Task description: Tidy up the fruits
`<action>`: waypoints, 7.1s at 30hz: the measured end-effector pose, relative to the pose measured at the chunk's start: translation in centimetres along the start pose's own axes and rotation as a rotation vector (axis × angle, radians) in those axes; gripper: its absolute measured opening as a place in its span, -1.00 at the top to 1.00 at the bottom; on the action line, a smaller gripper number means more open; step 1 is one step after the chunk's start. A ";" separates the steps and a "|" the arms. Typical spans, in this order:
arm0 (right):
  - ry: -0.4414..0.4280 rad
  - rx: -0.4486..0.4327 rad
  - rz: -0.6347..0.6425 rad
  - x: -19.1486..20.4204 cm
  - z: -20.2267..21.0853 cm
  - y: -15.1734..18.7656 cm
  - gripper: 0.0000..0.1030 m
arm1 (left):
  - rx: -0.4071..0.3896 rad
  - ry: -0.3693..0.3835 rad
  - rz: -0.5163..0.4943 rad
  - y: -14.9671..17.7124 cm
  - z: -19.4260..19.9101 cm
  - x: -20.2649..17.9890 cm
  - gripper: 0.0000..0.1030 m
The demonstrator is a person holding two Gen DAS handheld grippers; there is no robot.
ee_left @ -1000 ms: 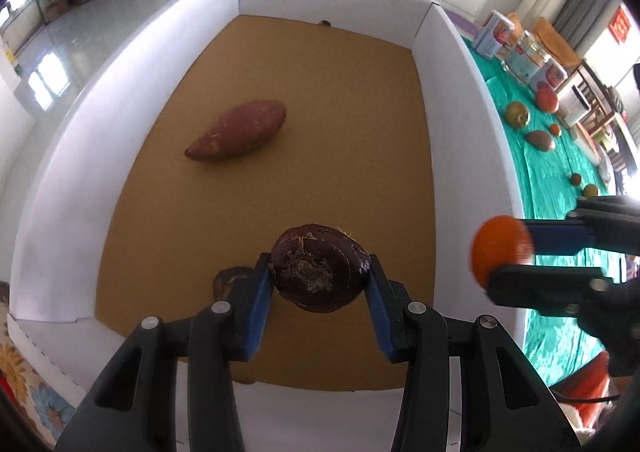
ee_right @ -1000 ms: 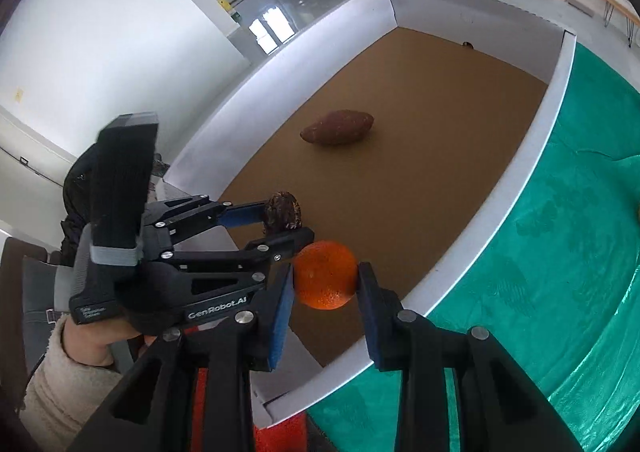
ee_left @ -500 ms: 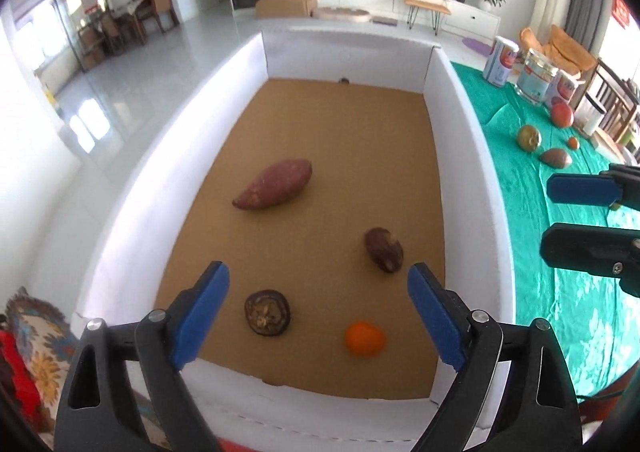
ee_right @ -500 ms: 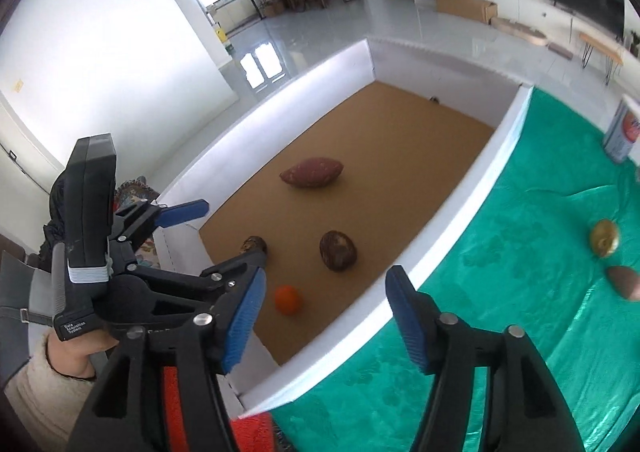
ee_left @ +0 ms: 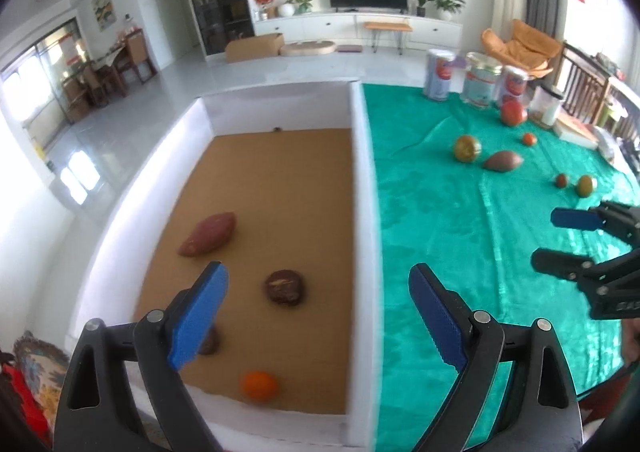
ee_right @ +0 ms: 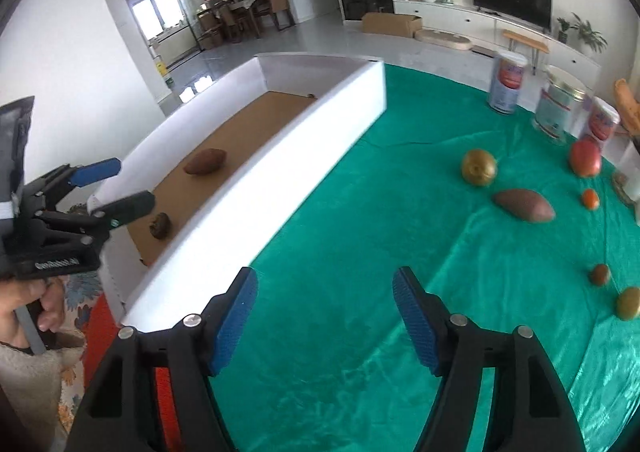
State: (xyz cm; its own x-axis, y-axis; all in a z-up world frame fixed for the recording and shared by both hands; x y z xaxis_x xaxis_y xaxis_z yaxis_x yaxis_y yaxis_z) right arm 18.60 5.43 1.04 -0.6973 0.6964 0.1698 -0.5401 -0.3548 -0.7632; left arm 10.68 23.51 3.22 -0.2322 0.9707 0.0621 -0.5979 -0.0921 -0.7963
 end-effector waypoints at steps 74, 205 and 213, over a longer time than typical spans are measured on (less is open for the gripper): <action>0.764 -0.048 -0.462 -32.6 7.0 15.2 -1.00 | 0.074 0.184 -0.045 4.2 -17.4 -24.4 -0.98; 0.763 -0.049 -0.458 -32.6 7.0 15.2 -1.00 | 0.073 0.186 -0.049 4.3 -17.4 -24.3 -0.99; 0.763 -0.049 -0.458 -32.5 7.0 15.2 -1.00 | 0.073 0.186 -0.048 4.3 -17.3 -24.3 -0.99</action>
State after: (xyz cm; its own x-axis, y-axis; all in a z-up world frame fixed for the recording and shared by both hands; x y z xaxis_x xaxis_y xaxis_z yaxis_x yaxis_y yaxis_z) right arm 29.82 -26.96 -11.71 0.0953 0.9953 0.0167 -0.6556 0.0753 -0.7514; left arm 27.08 3.36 -12.12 -0.0601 0.9980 -0.0184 -0.6603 -0.0536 -0.7491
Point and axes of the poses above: each gripper's, at about its wrist camera, not at the fingertips, and z roughly against the way its jaws point, x to its left, y to its underside, the point moved 4 cm from there along -z, roughly the way its jaws point, and after that the axes turned 12 degrees about -x, right-handed, at the moved point
